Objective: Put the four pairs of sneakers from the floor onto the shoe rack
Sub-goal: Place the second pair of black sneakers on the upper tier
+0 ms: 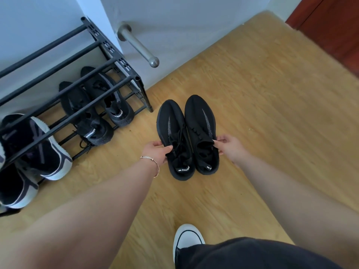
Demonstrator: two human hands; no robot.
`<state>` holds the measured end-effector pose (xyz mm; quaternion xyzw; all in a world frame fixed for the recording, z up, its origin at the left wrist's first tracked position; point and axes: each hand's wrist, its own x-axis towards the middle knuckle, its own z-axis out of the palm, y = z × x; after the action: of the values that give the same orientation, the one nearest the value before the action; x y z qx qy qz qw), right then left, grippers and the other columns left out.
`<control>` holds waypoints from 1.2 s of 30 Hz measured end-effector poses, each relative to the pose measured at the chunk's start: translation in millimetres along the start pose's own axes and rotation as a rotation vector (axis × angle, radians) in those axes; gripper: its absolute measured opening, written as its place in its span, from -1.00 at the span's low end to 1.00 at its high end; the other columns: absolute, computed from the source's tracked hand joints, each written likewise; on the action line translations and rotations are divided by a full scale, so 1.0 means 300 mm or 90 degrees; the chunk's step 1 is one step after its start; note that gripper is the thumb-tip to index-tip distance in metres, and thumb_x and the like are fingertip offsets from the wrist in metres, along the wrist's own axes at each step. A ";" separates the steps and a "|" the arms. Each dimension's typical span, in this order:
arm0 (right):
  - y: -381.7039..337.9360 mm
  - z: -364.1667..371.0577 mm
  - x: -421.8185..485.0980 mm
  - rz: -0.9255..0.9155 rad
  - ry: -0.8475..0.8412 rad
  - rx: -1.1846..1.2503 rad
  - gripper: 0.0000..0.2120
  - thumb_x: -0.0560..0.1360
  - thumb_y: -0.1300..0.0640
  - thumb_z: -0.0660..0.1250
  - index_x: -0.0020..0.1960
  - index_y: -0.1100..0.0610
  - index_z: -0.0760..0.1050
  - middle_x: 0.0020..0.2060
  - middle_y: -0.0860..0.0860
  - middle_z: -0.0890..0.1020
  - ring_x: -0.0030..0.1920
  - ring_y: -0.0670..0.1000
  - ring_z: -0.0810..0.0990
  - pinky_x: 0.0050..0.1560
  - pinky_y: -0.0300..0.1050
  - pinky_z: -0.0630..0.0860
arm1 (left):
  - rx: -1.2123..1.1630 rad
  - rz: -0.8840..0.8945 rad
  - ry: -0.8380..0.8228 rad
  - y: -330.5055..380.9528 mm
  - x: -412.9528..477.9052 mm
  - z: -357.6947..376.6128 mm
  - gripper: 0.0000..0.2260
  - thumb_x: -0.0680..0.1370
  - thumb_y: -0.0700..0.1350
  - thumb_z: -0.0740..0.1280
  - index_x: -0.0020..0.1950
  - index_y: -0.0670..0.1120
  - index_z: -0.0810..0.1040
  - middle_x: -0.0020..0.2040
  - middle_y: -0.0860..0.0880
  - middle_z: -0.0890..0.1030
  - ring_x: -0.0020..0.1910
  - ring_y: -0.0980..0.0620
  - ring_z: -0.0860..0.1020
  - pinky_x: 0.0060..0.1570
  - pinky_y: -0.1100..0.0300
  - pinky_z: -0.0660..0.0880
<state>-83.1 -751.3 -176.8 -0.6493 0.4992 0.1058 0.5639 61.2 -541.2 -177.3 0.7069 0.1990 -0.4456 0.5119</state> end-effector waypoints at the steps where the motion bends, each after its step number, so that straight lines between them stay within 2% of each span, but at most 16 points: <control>1: 0.005 0.002 -0.017 -0.004 0.005 0.007 -0.71 0.55 0.10 0.43 0.19 0.23 0.53 0.00 0.08 0.64 -0.02 0.09 0.60 -0.03 -0.06 0.55 | 0.004 0.006 -0.002 0.000 -0.014 -0.005 -0.64 0.50 -0.27 0.47 0.23 -0.14 0.44 0.10 -0.19 0.63 -0.16 -0.03 0.66 -0.14 0.07 0.63; 4: 0.016 0.007 -0.072 -0.017 0.009 0.019 -0.77 0.55 0.11 0.43 0.15 0.18 0.52 -0.03 0.06 0.63 -0.06 0.05 0.59 -0.07 -0.10 0.54 | 0.022 0.023 -0.008 -0.005 -0.050 -0.030 -0.61 0.48 -0.25 0.50 0.26 -0.15 0.46 0.13 -0.20 0.65 -0.07 -0.10 0.68 0.03 -0.04 0.65; 6: 0.017 0.010 -0.106 -0.034 0.014 0.022 -0.78 0.56 0.11 0.42 0.15 0.18 0.52 -0.04 0.05 0.63 -0.05 0.06 0.59 -0.08 -0.10 0.54 | 0.017 0.032 -0.013 -0.003 -0.084 -0.052 -0.61 0.48 -0.26 0.50 0.23 -0.14 0.45 0.13 -0.19 0.65 -0.04 -0.12 0.68 0.06 -0.06 0.64; 8: 0.008 0.013 -0.141 -0.054 0.014 0.024 -0.76 0.56 0.12 0.42 0.17 0.20 0.52 -0.03 0.05 0.64 -0.03 0.07 0.60 -0.08 -0.10 0.55 | 0.002 0.041 -0.022 0.000 -0.116 -0.076 -0.61 0.48 -0.27 0.50 0.24 -0.15 0.45 0.12 -0.19 0.64 -0.05 -0.11 0.68 0.03 -0.04 0.64; 12: -0.030 0.023 -0.214 -0.087 0.016 0.040 -0.70 0.56 0.12 0.43 0.22 0.23 0.51 0.02 0.08 0.63 -0.01 0.05 0.59 -0.11 -0.14 0.53 | -0.029 0.062 -0.042 0.008 -0.181 -0.131 -0.61 0.49 -0.30 0.48 0.26 -0.17 0.45 0.05 -0.16 0.65 -0.12 -0.04 0.67 -0.21 0.12 0.63; 16: -0.071 0.050 -0.297 -0.120 0.022 0.047 -0.68 0.55 0.12 0.44 0.23 0.25 0.51 0.02 0.10 0.65 -0.01 0.05 0.60 -0.12 -0.15 0.54 | -0.066 0.082 -0.048 0.018 -0.253 -0.196 -0.58 0.48 -0.31 0.49 0.29 -0.19 0.47 0.03 -0.16 0.66 -0.10 -0.07 0.68 -0.13 0.08 0.63; 21: -0.161 0.104 -0.402 -0.165 0.004 0.050 -0.72 0.56 0.14 0.43 0.20 0.26 0.51 -0.04 0.08 0.64 -0.08 0.01 0.59 -0.16 -0.17 0.52 | -0.076 0.132 -0.035 0.038 -0.337 -0.316 -0.59 0.48 -0.30 0.49 0.29 -0.20 0.48 0.14 -0.21 0.65 -0.14 -0.03 0.68 -0.25 0.16 0.64; 25: -0.262 0.163 -0.451 -0.201 -0.026 0.032 -0.78 0.56 0.15 0.43 0.15 0.23 0.53 -0.05 0.08 0.65 -0.08 0.02 0.60 -0.13 -0.13 0.53 | -0.089 0.163 -0.009 0.068 -0.392 -0.426 -0.59 0.49 -0.29 0.49 0.30 -0.19 0.47 0.09 -0.17 0.66 -0.02 -0.07 0.69 -0.08 0.05 0.66; 28: -0.364 0.211 -0.459 -0.233 -0.052 0.006 -0.81 0.55 0.13 0.44 0.11 0.18 0.54 -0.03 0.09 0.66 -0.05 0.05 0.60 -0.08 -0.06 0.54 | -0.114 0.179 0.017 0.106 -0.407 -0.511 -0.59 0.47 -0.27 0.51 0.28 -0.21 0.49 0.13 -0.17 0.65 0.06 -0.12 0.69 -0.03 0.01 0.67; 33: -0.574 0.318 -0.441 -0.277 -0.087 -0.046 -0.72 0.55 0.15 0.44 0.18 0.28 0.55 -0.03 0.11 0.65 -0.04 0.07 0.59 -0.09 -0.04 0.53 | -0.164 0.200 0.052 0.191 -0.404 -0.639 -0.64 0.49 -0.25 0.49 0.27 -0.24 0.55 0.12 -0.18 0.69 0.00 -0.10 0.70 -0.18 0.14 0.66; 36: -0.691 0.390 -0.409 -0.302 -0.106 -0.083 -0.65 0.54 0.08 0.45 0.24 0.24 0.56 0.07 0.08 0.66 0.04 0.08 0.63 -0.10 -0.09 0.54 | -0.218 0.195 0.066 0.240 -0.396 -0.699 -0.79 0.50 -0.29 0.46 0.14 -0.23 0.62 0.09 -0.23 0.70 0.06 -0.18 0.70 0.04 -0.04 0.65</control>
<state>66.9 -616.2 -1.0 -0.7725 0.2770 0.0555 0.5687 141.5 -359.9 -22.5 0.6538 0.1882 -0.2856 0.6749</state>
